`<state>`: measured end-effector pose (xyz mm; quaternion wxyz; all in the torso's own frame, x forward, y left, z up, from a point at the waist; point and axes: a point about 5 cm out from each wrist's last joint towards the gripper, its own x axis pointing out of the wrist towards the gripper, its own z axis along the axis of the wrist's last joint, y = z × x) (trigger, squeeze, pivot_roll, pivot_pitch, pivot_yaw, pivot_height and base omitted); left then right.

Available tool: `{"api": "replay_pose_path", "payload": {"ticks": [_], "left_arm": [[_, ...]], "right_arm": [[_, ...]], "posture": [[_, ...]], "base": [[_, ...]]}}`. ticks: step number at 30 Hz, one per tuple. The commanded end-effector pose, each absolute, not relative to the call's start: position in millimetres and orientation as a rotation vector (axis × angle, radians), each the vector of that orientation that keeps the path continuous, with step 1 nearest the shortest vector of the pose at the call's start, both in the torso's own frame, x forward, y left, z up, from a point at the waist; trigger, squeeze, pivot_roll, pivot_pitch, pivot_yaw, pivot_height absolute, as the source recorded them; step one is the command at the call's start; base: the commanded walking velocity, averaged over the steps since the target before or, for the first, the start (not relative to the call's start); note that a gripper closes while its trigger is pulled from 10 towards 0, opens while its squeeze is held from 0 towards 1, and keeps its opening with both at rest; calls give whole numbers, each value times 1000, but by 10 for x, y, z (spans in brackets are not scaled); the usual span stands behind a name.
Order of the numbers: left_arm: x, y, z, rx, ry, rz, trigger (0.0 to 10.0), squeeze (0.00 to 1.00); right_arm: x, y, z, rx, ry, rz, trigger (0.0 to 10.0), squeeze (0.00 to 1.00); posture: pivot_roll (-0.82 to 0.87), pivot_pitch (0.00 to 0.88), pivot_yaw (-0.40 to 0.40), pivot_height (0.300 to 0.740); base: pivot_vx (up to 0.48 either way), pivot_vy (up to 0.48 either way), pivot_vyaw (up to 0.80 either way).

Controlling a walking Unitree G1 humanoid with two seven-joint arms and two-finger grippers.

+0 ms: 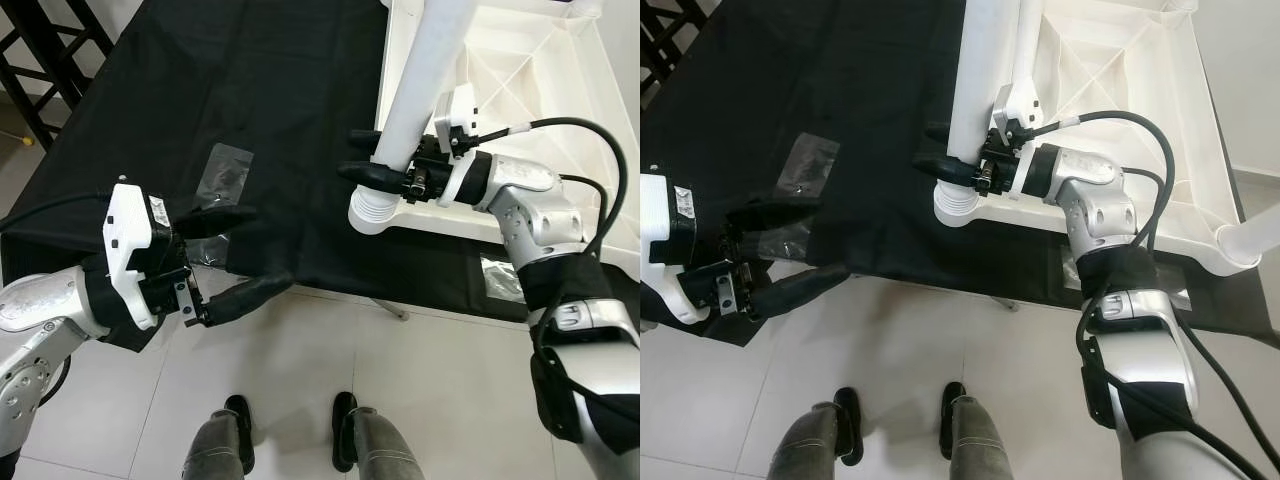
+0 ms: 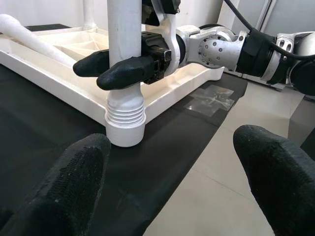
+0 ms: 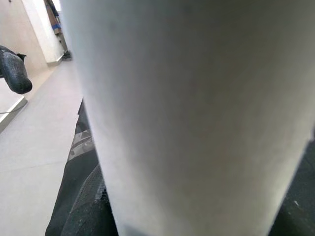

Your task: Building children table

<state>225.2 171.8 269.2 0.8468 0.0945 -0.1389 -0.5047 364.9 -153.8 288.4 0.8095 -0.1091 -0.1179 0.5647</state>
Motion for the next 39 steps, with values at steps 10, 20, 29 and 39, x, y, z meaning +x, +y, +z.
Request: {"api": "replay_pose_path", "payload": {"ticks": [10,20,29,39], "left_arm": [[2190,1667,2664,201,-313,-1082,10000,0],[2224,1682,2706,206,-313,-1101,10000,0],[2228,1660,2698,203,-320,-1109,10000,0],[2235,1611,2673,181,-329,-1113,10000,0]], "right_arm": [[3299,-1397,2014,-156,-49,431,0,0],[3080,-1109,1828,-74,-47,320,235,0],[3083,-1053,2153,6,-130,402,10000,1000],[3191,-1149,2804,-108,-330,883,10000,0]], "posture": [[84,383,-114,740],[71,369,-72,740],[69,365,-70,740],[56,360,-80,740]], "base": [[0,0,0],[0,0,0],[0,0,0],[0,0,0]]}}
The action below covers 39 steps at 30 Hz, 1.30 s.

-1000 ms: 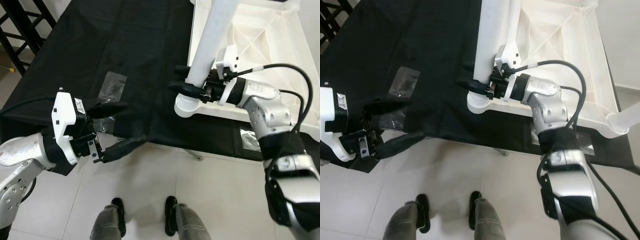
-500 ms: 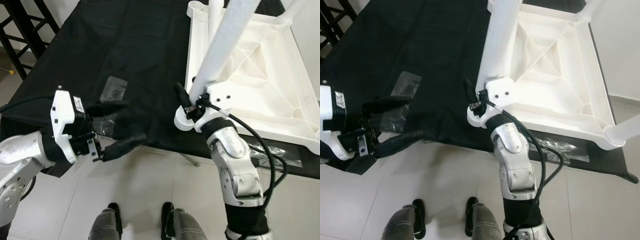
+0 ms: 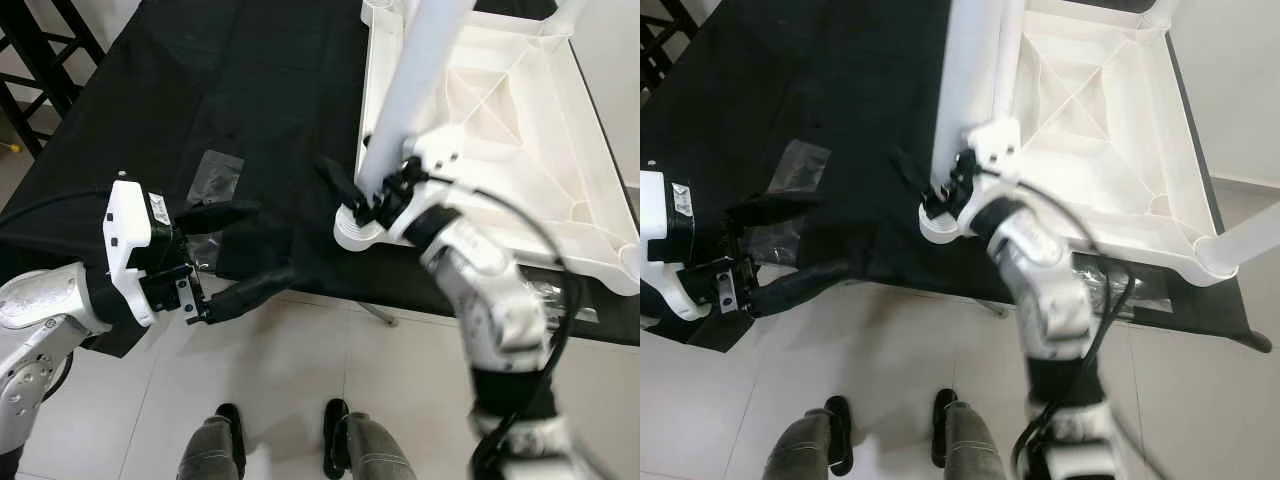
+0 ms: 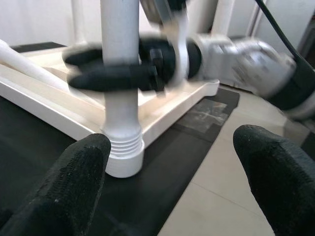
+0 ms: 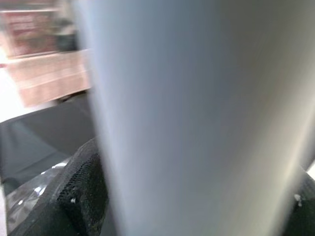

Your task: Building children table

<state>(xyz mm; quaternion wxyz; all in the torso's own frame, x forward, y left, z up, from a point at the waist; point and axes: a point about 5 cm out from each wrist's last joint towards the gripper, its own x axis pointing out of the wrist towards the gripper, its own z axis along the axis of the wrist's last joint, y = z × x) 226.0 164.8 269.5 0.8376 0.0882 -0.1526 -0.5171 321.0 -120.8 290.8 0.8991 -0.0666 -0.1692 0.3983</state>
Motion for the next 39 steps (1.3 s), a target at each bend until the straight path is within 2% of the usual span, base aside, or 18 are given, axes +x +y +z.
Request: {"api": "replay_pose_path", "payload": {"ticks": [1,5,6,8,9,10,11,18,23,25,26,28,30,31,33,39], "left_arm": [[2235,1602,2668,179,-329,-1114,10000,0],[2232,1585,2659,173,-333,-1116,10000,0],[2226,1574,2657,171,-340,-1115,10000,0],[2224,1573,2658,171,-342,-1114,10000,0],[2222,1570,2659,171,-345,-1113,10000,0],[2221,1570,2659,172,-346,-1111,10000,0],[2219,1572,2655,174,-347,-1109,10000,0],[2208,1585,2649,180,-346,-1101,10000,0],[2209,1619,2651,187,-340,-1092,10000,0],[2198,1631,2637,188,-336,-1089,10000,0],[2198,1631,2637,188,-336,-1089,10000,0],[2181,1632,2608,185,-330,-1087,10000,0],[2177,1632,2601,184,-329,-1087,10000,0],[2176,1617,2586,178,-324,-1089,10000,0],[2178,1599,2561,171,-318,-1092,10000,0],[2200,1593,2565,164,-319,-1100,10000,0]], "right_arm": [[3202,-1180,2827,-126,-328,916,10000,0],[3237,-1243,2883,-207,-310,1032,10000,0],[3266,-1255,3004,-260,-309,1180,10000,0],[3272,-1247,3040,-266,-311,1222,10000,0],[3275,-1245,3057,-255,-304,1268,588,0],[3282,-1248,3057,-244,-295,1296,588,0],[3288,-1254,3024,-241,-270,1331,0,0],[3341,-1294,2889,-228,-216,1372,0,0],[3350,-1347,2739,-205,-194,1297,0,0],[3357,-1345,2567,-178,-156,1120,0,0],[3357,-1345,2567,-178,-156,1120,0,0],[3337,-1288,2354,-111,-97,846,0,0],[3327,-1279,2310,-97,-84,784,0,0],[3193,-1223,2054,-77,-33,589,0,0],[2974,-1147,1807,-62,7,388,0,0],[3045,-1070,1841,-55,-16,350,0,0]], "posture": [[56,360,-80,740],[57,352,-85,740],[60,344,-97,740],[60,344,-97,740],[60,341,-101,740],[61,340,-102,740],[64,339,-104,740],[69,336,-104,740],[67,337,-100,740],[45,336,-105,740],[45,336,-105,740],[35,339,-106,740],[35,339,-106,740],[36,349,-99,740],[32,345,-87,740],[28,335,-83,740]], "base": [[0,0,0],[0,0,0],[0,0,0],[0,0,0],[0,0,0],[0,0,0],[0,0,0],[0,0,0],[0,0,0],[0,0,0],[0,0,0],[0,0,0],[0,0,0],[0,0,0],[0,0,0],[0,0,0]]}}
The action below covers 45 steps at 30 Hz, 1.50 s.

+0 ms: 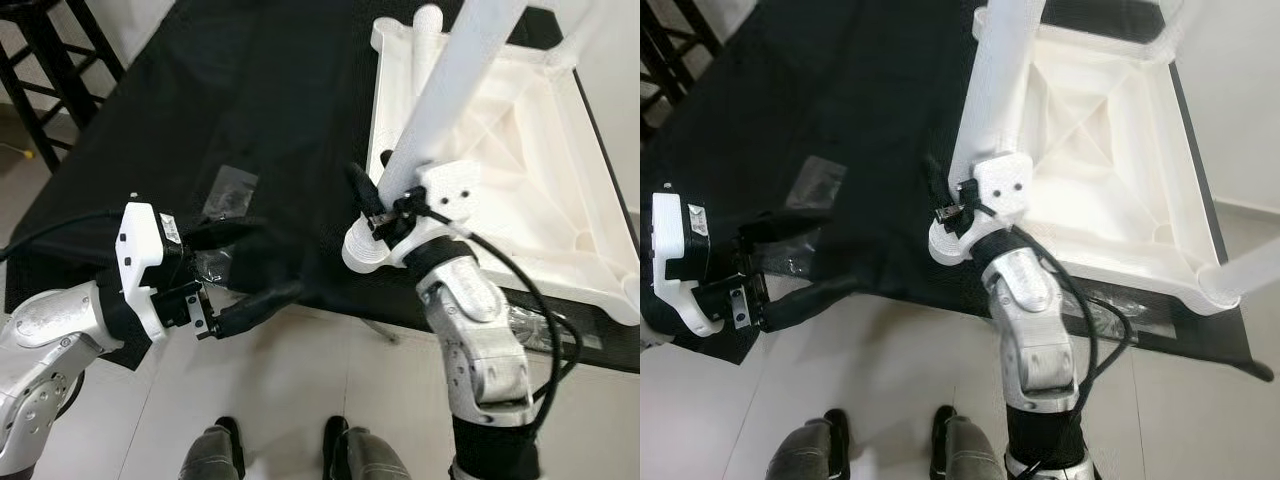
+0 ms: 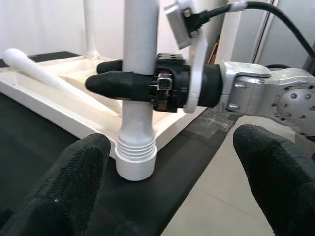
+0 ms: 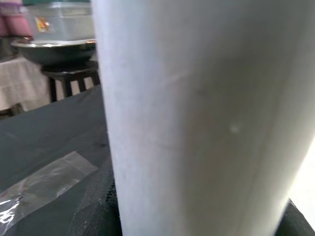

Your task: Building children table

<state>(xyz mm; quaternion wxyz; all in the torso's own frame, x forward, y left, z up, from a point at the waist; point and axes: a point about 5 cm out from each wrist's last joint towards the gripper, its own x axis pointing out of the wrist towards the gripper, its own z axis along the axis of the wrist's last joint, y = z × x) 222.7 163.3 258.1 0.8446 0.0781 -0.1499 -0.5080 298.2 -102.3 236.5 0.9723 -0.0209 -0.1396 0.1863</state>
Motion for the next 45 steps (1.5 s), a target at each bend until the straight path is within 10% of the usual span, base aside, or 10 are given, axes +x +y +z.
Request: {"api": "replay_pose_path", "payload": {"ticks": [1,4,5,6,9,10,13,33,36,45], "left_arm": [[2209,1598,2572,167,-322,-1099,10000,0],[2215,1600,2581,169,-327,-1097,10000,0],[2216,1597,2581,169,-329,-1096,10000,0],[2217,1593,2576,169,-330,-1094,10000,0],[2217,1588,2567,166,-331,-1092,10000,0],[2229,1582,2542,163,-329,-1082,10000,0],[2249,1585,2534,163,-328,-1065,10000,0],[2546,1724,2217,117,-197,-646,10000,0],[2578,1742,2189,112,-194,-601,10000,0],[2716,1714,1831,13,-118,-374,10000,0]], "right_arm": [[3082,-1063,1872,-59,-30,360,0,0],[3112,-1055,1919,-61,-41,354,0,0],[3120,-1052,1942,-63,-43,342,1529,0],[3132,-1064,1970,-71,-53,321,9020,0],[3132,-1062,2011,-71,-78,316,10000,0],[3108,-1036,2090,-32,-133,372,10000,675],[3073,-1018,2139,-6,-170,428,10000,1000],[2600,-1161,1986,-74,-264,558,10000,910],[2558,-1167,1983,-62,-267,574,10000,0],[2547,-1326,1931,-50,-260,499,10000,0]], "posture": [[29,335,-84,740],[29,335,-84,740],[29,330,-83,740],[31,329,-82,740],[29,327,-79,740],[33,324,-72,740],[35,322,-70,740],[0,295,-34,740],[-6,279,-22,740],[-5,239,-14,740]], "base": [[0,0,0],[0,0,0],[0,0,0],[0,0,0],[0,0,0],[0,0,0],[0,0,0],[0,0,0],[0,0,0],[0,0,0]]}}
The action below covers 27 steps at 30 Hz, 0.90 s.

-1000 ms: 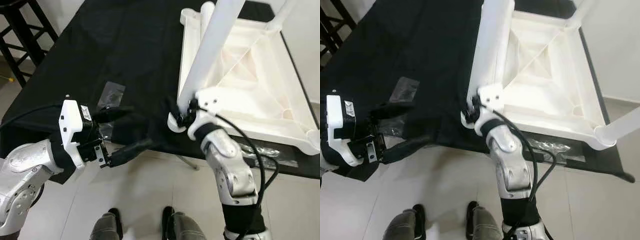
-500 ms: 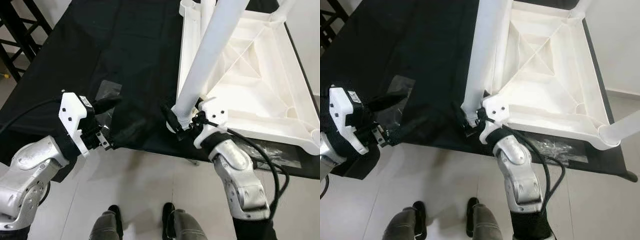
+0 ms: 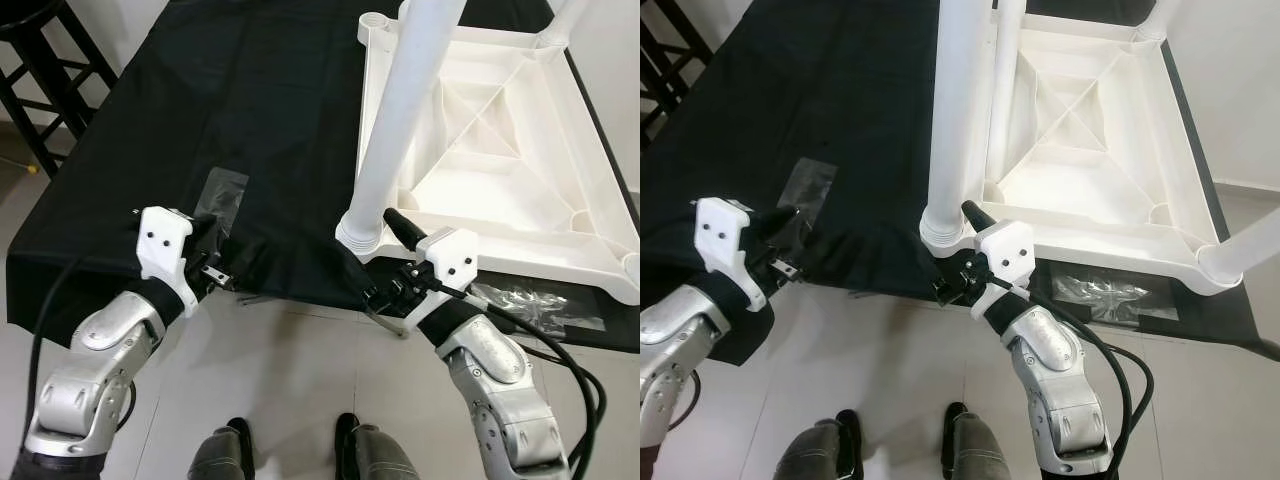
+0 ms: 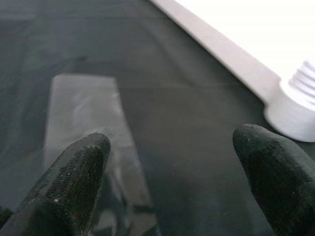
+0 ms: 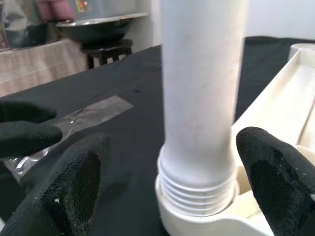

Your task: Building children table

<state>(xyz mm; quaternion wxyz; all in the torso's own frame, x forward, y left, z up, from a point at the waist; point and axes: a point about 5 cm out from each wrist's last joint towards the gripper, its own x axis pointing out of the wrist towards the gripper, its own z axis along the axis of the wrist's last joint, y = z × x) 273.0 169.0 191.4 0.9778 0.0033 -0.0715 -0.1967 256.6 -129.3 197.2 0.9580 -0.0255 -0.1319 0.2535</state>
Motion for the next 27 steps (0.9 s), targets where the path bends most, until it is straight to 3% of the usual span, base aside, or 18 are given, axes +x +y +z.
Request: {"api": "replay_pose_path", "payload": {"ticks": [1,6,17,21,27], "left_arm": [[2708,1698,1788,13,-110,-355,10000,0],[2625,1604,1659,-11,-74,-339,10000,0],[2642,1497,1783,6,-148,-368,10000,0],[2613,1428,1955,-1,-229,-438,10000,0],[2450,1317,2195,-41,-339,-677,10000,0]], "right_arm": [[2542,-1358,1907,-48,-254,474,10000,0],[2483,-1419,1803,-36,-223,422,10000,0],[2497,-1423,1769,40,-201,435,10000,0],[2445,-1367,1789,95,-212,518,10000,0],[2411,-1333,1753,120,-203,552,10000,0]], "posture": [[-2,233,-14,740],[-1,232,-10,740],[-4,218,-24,740],[-8,203,-20,740],[-10,182,-30,740]], "base": [[0,0,0],[0,0,0],[0,480,0],[0,448,-800],[0,0,-800]]}}
